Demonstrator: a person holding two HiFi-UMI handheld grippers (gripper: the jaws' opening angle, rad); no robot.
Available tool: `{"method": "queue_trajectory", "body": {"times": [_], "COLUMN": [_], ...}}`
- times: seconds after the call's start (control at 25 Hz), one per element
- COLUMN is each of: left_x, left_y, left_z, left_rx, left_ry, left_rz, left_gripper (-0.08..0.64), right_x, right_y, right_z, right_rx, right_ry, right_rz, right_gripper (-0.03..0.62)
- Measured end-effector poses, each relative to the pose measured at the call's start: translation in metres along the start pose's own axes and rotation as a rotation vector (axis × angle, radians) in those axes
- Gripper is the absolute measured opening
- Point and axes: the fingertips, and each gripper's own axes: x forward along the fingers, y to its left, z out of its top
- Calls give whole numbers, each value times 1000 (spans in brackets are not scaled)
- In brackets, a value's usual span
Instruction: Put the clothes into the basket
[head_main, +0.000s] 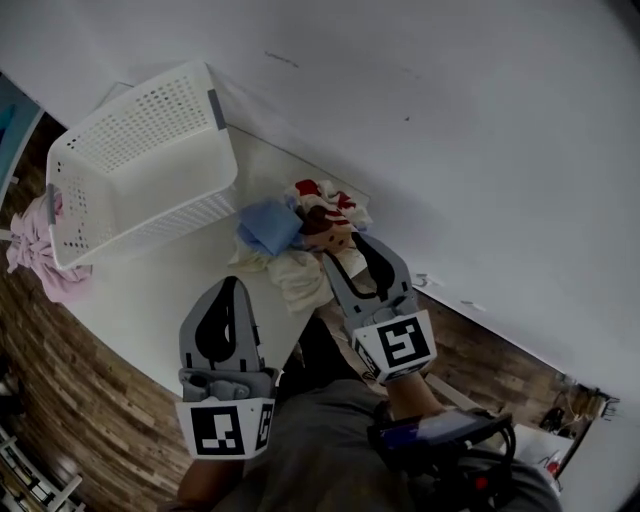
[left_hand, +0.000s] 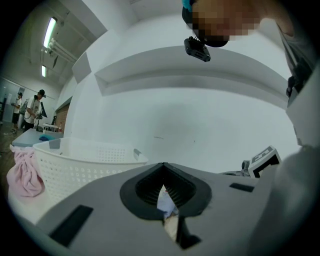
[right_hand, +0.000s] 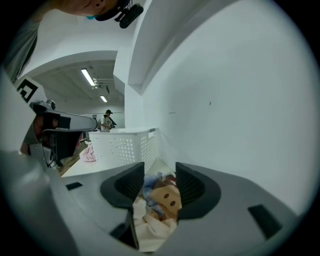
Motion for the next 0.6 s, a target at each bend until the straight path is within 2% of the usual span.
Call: {"method": "queue_trajectory", "body": {"times": [0.12, 0.2, 0.28, 0.4, 0.6], "left_x": [15, 24, 32, 42, 53], "left_y": [6, 11, 16, 24, 33], "left_z": [-13, -23, -34, -48, -70], "left_rx": [-22, -38, -54, -76, -113], "left_ry": [28, 51, 74, 109, 152], "left_rz": [2, 6, 12, 27, 51], "left_gripper": [8, 8, 8, 8, 8], "right_x": [14, 25, 35, 48, 62], "right_y": [-8, -13, -17, -22, -31], "right_z": [-16, -27, -39, -61, -93], "right_rx": [10, 12, 16, 27, 41], "right_ry": [30, 66, 100, 160, 244], "right_rz": [-9, -6, 6, 21, 30], "right_gripper": [297, 401, 447, 480, 499]}}
